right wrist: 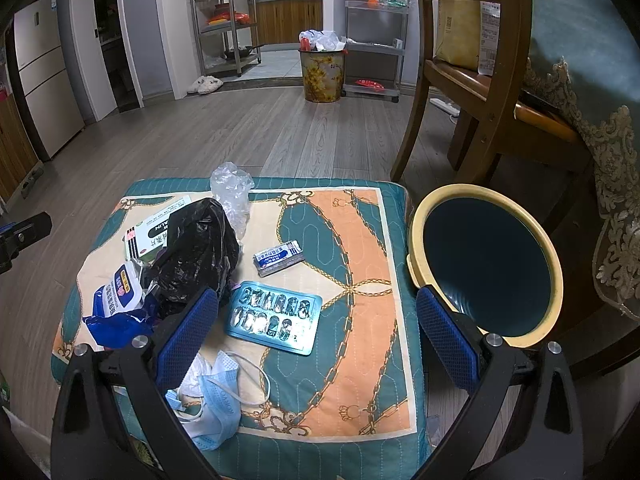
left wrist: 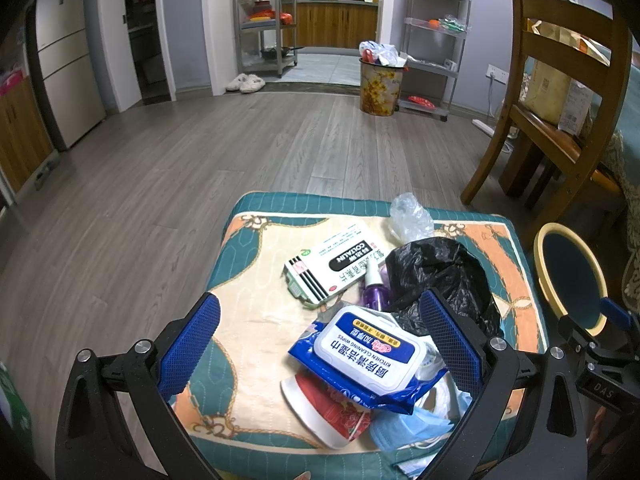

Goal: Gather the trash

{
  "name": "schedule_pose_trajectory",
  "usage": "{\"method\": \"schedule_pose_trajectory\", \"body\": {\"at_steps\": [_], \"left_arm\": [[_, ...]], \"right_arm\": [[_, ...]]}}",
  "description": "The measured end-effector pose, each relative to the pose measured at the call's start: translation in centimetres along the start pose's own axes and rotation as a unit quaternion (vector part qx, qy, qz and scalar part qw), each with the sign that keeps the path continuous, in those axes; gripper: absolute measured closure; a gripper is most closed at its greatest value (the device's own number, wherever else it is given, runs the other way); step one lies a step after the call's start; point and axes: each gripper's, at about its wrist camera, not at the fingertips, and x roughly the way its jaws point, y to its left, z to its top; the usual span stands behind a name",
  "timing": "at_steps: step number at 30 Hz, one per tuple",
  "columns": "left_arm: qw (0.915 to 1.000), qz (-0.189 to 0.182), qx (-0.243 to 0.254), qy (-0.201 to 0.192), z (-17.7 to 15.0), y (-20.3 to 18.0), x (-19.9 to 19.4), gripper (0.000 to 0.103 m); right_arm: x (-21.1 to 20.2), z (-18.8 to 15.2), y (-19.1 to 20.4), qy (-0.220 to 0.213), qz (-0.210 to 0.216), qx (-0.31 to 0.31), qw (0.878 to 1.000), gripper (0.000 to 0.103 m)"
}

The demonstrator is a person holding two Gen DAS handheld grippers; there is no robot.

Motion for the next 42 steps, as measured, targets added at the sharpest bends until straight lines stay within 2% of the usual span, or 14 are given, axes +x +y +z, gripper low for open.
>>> {"method": "schedule_pose_trajectory", "body": {"at_steps": [14,19,25,29,34,38,41,42], "left_arm": [[1.0,-0.001,0.0,0.001,0.1,0.0,0.0,0.004],[0.9995,-0.025,-0.021,0.002,0.6,0.3,-0.5,0.004],[0.9996,-0.011,0.017,-0.022,1.8,-0.8,0.0,0.004],[0.999,-0.017,0.03,-0.027,3.3,-1.2,1.3,0.004],[0.9982,-0.031,0.04,-0.031,5.4,-1.3,3.5,0.004],[0.9963,-0.02,0.077,-0.034,6.7,-1.7,6.0,0.005],[0.9969,-0.026,0.071,-0.021,7.2,-0.7,7.6,0.006],[0.9974,-0.03,0.064,-0.015,7.3,-0.5,8.1,0.007]], "right_arm": [[0.0,0.0,0.0,0.001,-0.002,-0.002,1.0,0.005],[0.1,0.0,-0.2,0.002,-0.002,-0.003,1.0,0.005],[1.1,0.7,0.1,0.01,0.005,-0.004,1.0,0.005],[2.4,1.4,0.5,0.024,0.009,-0.01,1.0,0.005],[4.3,3.0,1.2,0.028,0.061,0.004,0.998,0.005],[6.3,4.0,3.0,0.03,0.107,-0.005,0.994,0.005],[8.7,4.0,4.5,0.054,0.138,-0.007,0.989,0.006],[9.9,3.7,4.9,0.077,0.151,0.0,0.985,0.007]]}}
